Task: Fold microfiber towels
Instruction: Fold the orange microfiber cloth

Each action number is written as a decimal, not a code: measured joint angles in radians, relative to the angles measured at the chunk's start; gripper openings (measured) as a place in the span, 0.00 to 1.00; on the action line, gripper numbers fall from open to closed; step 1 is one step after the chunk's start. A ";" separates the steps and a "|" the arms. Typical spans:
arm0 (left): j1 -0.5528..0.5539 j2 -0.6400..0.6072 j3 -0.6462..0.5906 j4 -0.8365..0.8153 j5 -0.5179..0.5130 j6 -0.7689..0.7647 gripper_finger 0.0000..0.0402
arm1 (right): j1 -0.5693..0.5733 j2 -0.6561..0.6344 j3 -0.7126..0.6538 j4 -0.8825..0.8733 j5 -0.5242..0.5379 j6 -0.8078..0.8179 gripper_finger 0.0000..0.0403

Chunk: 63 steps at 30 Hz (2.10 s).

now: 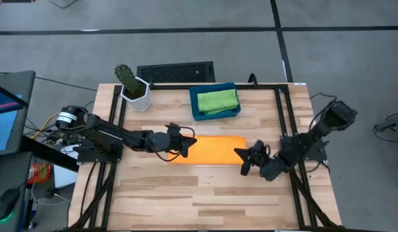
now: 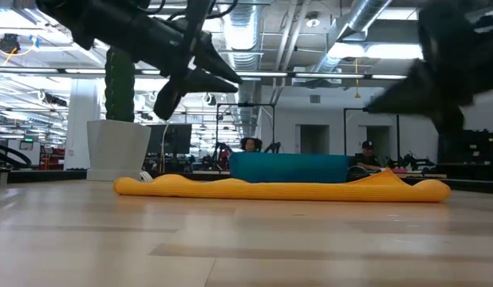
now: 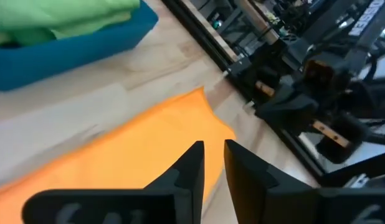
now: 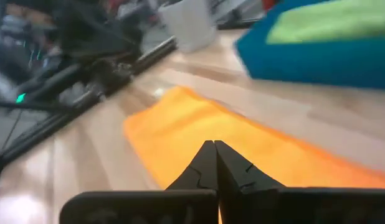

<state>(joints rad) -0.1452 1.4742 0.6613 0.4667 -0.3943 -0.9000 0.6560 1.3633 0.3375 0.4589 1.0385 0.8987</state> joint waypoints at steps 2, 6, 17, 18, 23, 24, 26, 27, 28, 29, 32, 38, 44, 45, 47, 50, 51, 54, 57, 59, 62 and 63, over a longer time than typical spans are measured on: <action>-0.008 0.014 0.000 0.004 -0.022 0.017 0.12 | 0.046 0.080 -0.023 0.053 0.090 0.116 0.03; -0.046 0.076 -0.001 0.047 -0.035 0.035 0.08 | 0.114 0.205 -0.031 0.074 0.202 0.329 0.03; -0.099 0.347 -0.001 0.076 -0.102 -0.016 0.00 | 0.138 0.433 -0.022 0.080 0.209 0.580 0.03; -0.104 0.366 -0.001 0.075 -0.101 -0.033 0.00 | 0.142 0.447 -0.018 0.076 0.211 0.569 0.03; -0.123 0.415 0.003 0.084 -0.127 -0.064 0.00 | 0.149 0.482 0.003 0.070 0.162 0.464 0.03; -0.126 0.418 0.003 0.082 -0.129 -0.061 0.00 | 0.145 0.481 0.006 0.069 0.134 0.429 0.03; -0.130 0.419 0.003 0.078 -0.129 -0.060 0.00 | 0.129 0.468 0.012 0.063 0.054 0.351 0.03; -0.130 0.419 0.003 0.079 -0.127 -0.061 0.00 | 0.118 0.456 0.018 0.058 0.004 0.313 0.03; -0.130 0.419 0.002 0.080 -0.124 -0.061 0.00 | 0.105 0.445 0.026 0.038 -0.052 0.272 0.03; -0.130 0.418 0.002 0.080 -0.122 -0.061 0.00 | 0.088 0.433 0.042 -0.004 -0.117 0.228 0.03; -0.130 0.418 0.002 0.076 -0.118 -0.065 0.00 | 0.034 0.410 0.117 -0.180 -0.251 0.227 0.03; -0.130 0.418 0.001 0.067 -0.088 -0.053 0.00 | -0.003 0.390 0.188 -0.374 -0.295 0.239 0.04; -0.138 0.414 0.002 0.056 -0.025 -0.039 0.00 | 0.103 0.284 0.189 -0.628 -0.337 0.327 0.02; -0.138 0.414 0.002 0.057 -0.021 -0.039 0.00 | 0.120 0.265 0.187 -0.684 -0.330 0.372 0.02; -0.138 0.414 0.002 0.062 -0.021 -0.043 0.00 | 0.151 0.222 0.181 -0.786 -0.277 0.477 0.03; -0.138 0.415 0.000 0.077 -0.024 -0.035 0.00 | 0.177 0.137 0.186 -0.856 -0.094 0.600 0.05; -0.138 0.415 0.000 0.084 -0.027 -0.029 0.00 | 0.174 0.115 0.188 -0.884 -0.035 0.627 0.05; -0.137 0.415 0.000 0.094 -0.029 -0.030 0.00 | 0.125 0.104 0.182 -0.988 0.022 0.681 0.03; -0.138 0.416 -0.002 0.129 -0.030 -0.020 0.00 | 0.034 0.134 0.184 -1.042 0.049 0.705 0.02; -0.138 0.417 -0.001 0.143 -0.028 -0.021 0.00 | -0.030 0.167 0.184 -1.035 0.059 0.702 0.03; -0.138 0.417 -0.001 0.154 -0.029 -0.029 0.00 | -0.111 0.235 0.185 -1.018 0.061 0.708 0.07; -0.138 0.417 -0.001 0.155 -0.029 -0.029 0.00 | -0.134 0.265 0.185 -0.995 0.061 0.709 0.07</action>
<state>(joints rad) -0.2829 1.8908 0.6605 0.6213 -0.4229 -0.9287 0.5219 1.6284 0.5224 -0.5361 1.0997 1.6079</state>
